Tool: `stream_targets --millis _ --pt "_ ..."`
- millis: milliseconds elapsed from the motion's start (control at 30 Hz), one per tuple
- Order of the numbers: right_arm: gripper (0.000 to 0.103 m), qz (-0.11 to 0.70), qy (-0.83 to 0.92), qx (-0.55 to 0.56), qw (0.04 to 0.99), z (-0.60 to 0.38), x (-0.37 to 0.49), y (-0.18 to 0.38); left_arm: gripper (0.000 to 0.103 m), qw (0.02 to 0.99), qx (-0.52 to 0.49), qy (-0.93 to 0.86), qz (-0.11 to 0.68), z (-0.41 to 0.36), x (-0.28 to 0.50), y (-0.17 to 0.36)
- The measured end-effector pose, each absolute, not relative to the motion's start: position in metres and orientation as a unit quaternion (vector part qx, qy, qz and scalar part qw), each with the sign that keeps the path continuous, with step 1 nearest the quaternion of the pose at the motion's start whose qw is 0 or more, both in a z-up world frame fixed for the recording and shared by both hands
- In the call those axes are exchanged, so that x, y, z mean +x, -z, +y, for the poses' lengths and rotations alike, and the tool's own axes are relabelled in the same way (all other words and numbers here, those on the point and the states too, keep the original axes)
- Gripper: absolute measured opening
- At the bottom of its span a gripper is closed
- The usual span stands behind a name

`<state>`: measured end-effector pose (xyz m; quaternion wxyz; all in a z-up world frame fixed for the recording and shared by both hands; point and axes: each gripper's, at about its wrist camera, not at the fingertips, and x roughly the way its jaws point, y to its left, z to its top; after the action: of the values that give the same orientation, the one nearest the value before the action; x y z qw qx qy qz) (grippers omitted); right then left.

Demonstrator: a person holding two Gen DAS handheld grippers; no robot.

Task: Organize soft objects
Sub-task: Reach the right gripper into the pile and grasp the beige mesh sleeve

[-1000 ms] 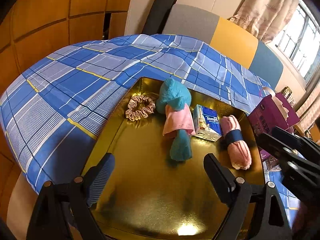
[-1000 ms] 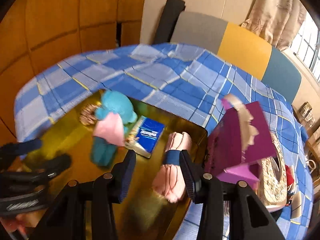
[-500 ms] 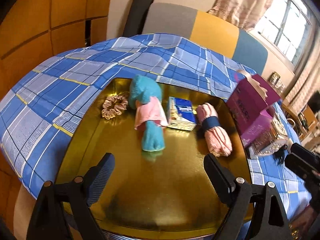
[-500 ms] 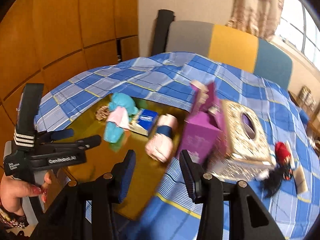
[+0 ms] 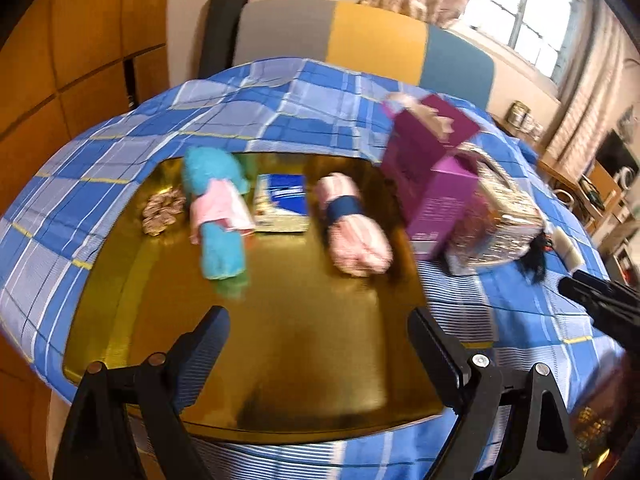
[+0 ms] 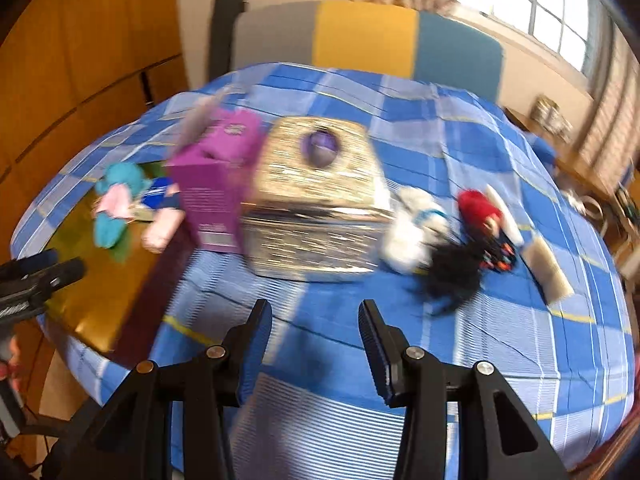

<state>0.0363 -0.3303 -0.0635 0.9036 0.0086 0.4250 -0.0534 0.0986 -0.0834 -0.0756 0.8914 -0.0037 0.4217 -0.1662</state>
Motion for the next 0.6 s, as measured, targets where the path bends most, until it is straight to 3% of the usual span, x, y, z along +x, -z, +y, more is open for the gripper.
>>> stream_targets --millis 600 --pt "0.045 0.431 0.212 0.123 0.868 -0.508 0.003 0.091 0.092 0.844 0.069 0.326 0.420 -0.196 0.036 0.081"
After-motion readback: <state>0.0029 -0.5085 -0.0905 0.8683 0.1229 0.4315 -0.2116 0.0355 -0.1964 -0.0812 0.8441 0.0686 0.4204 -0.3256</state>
